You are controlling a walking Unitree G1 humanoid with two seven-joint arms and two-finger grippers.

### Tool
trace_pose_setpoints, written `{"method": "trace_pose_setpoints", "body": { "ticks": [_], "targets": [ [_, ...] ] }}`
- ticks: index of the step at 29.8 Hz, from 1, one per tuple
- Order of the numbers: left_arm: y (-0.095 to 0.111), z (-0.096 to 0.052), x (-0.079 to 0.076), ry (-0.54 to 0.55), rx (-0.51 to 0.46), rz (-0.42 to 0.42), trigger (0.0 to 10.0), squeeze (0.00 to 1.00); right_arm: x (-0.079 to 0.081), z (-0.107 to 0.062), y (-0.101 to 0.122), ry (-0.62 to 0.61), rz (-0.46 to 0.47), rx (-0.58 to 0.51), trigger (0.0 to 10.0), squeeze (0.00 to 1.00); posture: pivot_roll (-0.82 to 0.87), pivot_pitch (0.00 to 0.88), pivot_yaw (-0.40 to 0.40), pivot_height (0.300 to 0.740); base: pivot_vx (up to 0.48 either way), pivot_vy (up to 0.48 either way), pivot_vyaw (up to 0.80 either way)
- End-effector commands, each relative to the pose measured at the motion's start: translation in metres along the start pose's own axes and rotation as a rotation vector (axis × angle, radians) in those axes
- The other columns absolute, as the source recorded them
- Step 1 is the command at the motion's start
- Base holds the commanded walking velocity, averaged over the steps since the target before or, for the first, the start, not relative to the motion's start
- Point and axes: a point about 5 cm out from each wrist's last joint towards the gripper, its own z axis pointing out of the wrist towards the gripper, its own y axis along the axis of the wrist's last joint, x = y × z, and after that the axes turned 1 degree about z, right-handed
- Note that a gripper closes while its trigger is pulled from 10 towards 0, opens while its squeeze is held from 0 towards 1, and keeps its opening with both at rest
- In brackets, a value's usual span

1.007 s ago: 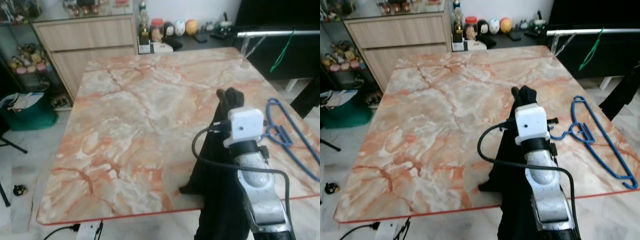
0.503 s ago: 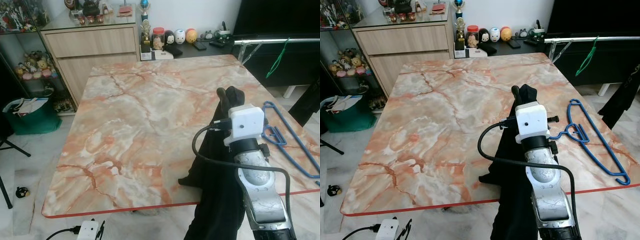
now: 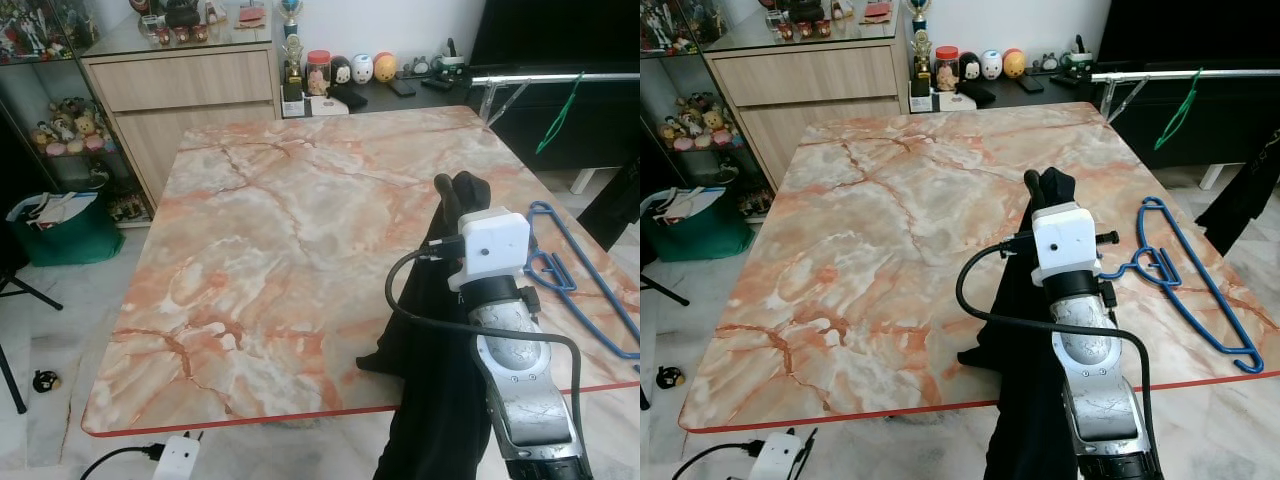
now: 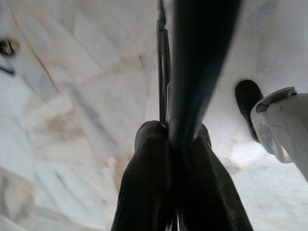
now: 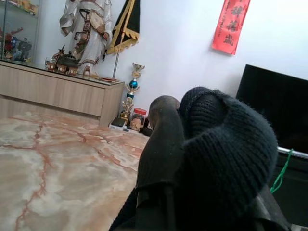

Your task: Hang hanger

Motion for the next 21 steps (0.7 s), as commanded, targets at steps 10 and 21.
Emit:
{"method": "trace_pose_setpoints", "body": {
  "ticks": [10,21],
  "targets": [
    [-0.003,0.0,0.005,-0.016,0.06,0.129,10.0,0.0,0.001,0.008,0.013,0.003,0.007,-0.065,10.0,0.0,0.01,0.0,0.043,0.74,0.0,0.0,0.0],
    [-0.018,-0.002,0.006,0.055,0.22,0.013,10.0,0.0,0.003,0.008,0.012,0.008,0.011,-0.065,10.0,0.0,0.02,0.0,0.039,0.74,0.0,0.0,0.0]
  ]
}}
